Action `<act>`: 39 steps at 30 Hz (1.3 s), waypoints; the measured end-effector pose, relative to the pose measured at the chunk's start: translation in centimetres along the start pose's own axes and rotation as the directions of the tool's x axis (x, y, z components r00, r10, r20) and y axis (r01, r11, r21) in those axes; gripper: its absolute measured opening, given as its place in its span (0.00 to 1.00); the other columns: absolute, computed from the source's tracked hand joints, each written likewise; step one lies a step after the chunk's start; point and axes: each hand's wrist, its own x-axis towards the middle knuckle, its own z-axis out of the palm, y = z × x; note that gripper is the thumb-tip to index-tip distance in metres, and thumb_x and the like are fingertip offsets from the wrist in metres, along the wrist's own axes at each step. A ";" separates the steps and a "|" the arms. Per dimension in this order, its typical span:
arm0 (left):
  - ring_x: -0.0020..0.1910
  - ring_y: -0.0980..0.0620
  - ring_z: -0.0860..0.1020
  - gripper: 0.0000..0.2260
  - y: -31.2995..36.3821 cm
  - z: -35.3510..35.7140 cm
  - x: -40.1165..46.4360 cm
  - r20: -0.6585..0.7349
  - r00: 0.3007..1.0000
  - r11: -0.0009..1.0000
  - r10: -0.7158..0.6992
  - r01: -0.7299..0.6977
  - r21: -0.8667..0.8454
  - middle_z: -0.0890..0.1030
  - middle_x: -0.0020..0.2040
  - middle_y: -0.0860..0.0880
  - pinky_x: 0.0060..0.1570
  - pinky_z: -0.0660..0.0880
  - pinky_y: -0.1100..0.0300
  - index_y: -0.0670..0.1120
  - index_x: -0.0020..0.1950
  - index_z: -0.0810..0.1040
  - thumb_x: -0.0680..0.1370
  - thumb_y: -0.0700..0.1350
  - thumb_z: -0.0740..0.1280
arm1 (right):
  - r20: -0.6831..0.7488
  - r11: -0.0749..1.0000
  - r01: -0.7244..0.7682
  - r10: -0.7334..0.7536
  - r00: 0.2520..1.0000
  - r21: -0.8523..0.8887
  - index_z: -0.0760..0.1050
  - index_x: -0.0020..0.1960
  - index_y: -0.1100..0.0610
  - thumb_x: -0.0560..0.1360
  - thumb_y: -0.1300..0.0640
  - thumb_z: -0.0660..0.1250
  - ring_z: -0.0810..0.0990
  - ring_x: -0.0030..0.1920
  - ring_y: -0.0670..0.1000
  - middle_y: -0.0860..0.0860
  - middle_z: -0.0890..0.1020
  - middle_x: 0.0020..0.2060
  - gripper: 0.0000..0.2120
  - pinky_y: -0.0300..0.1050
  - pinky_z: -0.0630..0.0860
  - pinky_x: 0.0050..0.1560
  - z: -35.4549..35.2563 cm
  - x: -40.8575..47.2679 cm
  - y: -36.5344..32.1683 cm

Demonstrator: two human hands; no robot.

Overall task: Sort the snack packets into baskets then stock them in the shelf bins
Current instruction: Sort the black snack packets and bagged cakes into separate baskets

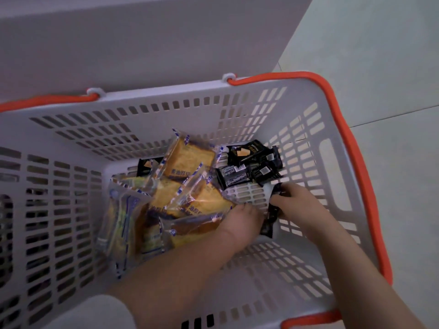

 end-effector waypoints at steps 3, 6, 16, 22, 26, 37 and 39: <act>0.56 0.43 0.71 0.21 -1.7 -1.5 -1.2 -0.114 0.975 0.898 -0.193 0.129 -0.420 0.72 0.58 0.42 0.53 0.69 0.53 0.41 0.62 0.69 0.74 0.50 0.64 | -0.115 0.991 0.073 -0.059 0.992 0.116 0.76 0.44 0.53 0.72 0.60 0.64 0.79 0.41 0.55 0.53 0.81 0.39 0.04 0.55 0.78 0.46 -0.1 -0.8 -0.5; 0.43 0.50 0.75 0.13 -4.3 -3.3 -2.9 -0.051 0.907 0.535 -0.419 0.201 -0.821 0.76 0.48 0.46 0.35 0.70 0.60 0.44 0.56 0.73 0.75 0.50 0.63 | -0.183 0.963 0.082 -0.035 0.982 0.256 0.73 0.60 0.57 0.72 0.57 0.66 0.79 0.50 0.53 0.52 0.80 0.49 0.16 0.55 0.78 0.52 0.6 -1.6 -1.6; 0.43 0.64 0.80 0.05 -7.8 -3.8 -6.5 0.135 0.873 -0.115 -0.468 0.091 -0.989 0.82 0.45 0.61 0.44 0.77 0.67 0.58 0.50 0.74 0.75 0.53 0.66 | 0.101 0.905 0.024 -0.074 0.992 0.424 0.69 0.67 0.62 0.80 0.61 0.57 0.77 0.59 0.50 0.55 0.77 0.61 0.16 0.46 0.76 0.60 7.2 -1.8 -5.1; 0.41 0.55 0.77 0.23 -11.2 -3.1 -7.4 0.027 0.823 0.366 -0.568 0.282 -0.887 0.77 0.49 0.50 0.34 0.75 0.64 0.45 0.65 0.66 0.73 0.45 0.70 | -0.013 0.840 0.339 -0.380 0.925 -0.424 0.72 0.64 0.59 0.78 0.61 0.59 0.75 0.57 0.53 0.55 0.76 0.59 0.15 0.43 0.72 0.58 4.8 2.0 -5.0; 0.52 0.51 0.75 0.21 -11.5 -3.7 -6.4 -0.119 0.924 0.706 -0.363 0.189 -0.683 0.75 0.55 0.49 0.50 0.74 0.60 0.45 0.63 0.72 0.72 0.49 0.70 | 0.134 0.326 0.322 -0.487 0.863 -0.889 0.56 0.73 0.60 0.77 0.59 0.60 0.58 0.72 0.57 0.57 0.61 0.72 0.27 0.49 0.55 0.72 2.6 6.2 -4.7; 0.64 0.43 0.66 0.27 -7.7 -5.0 0.8 0.026 0.971 0.961 -0.239 0.240 -0.137 0.64 0.65 0.41 0.60 0.67 0.51 0.42 0.66 0.68 0.75 0.58 0.63 | 0.311 -0.130 0.283 -0.355 0.881 -0.950 0.50 0.74 0.62 0.79 0.56 0.55 0.65 0.68 0.59 0.60 0.64 0.69 0.27 0.50 0.64 0.63 1.6 8.7 -4.7; 0.65 0.41 0.66 0.28 -7.3 -4.7 1.3 0.051 0.943 0.920 -0.328 0.331 -0.210 0.63 0.66 0.40 0.61 0.66 0.50 0.41 0.67 0.64 0.74 0.56 0.66 | 0.318 -0.112 0.298 -0.374 0.871 -0.948 0.55 0.71 0.61 0.78 0.57 0.57 0.66 0.66 0.58 0.59 0.67 0.67 0.24 0.49 0.64 0.62 1.5 8.8 -4.8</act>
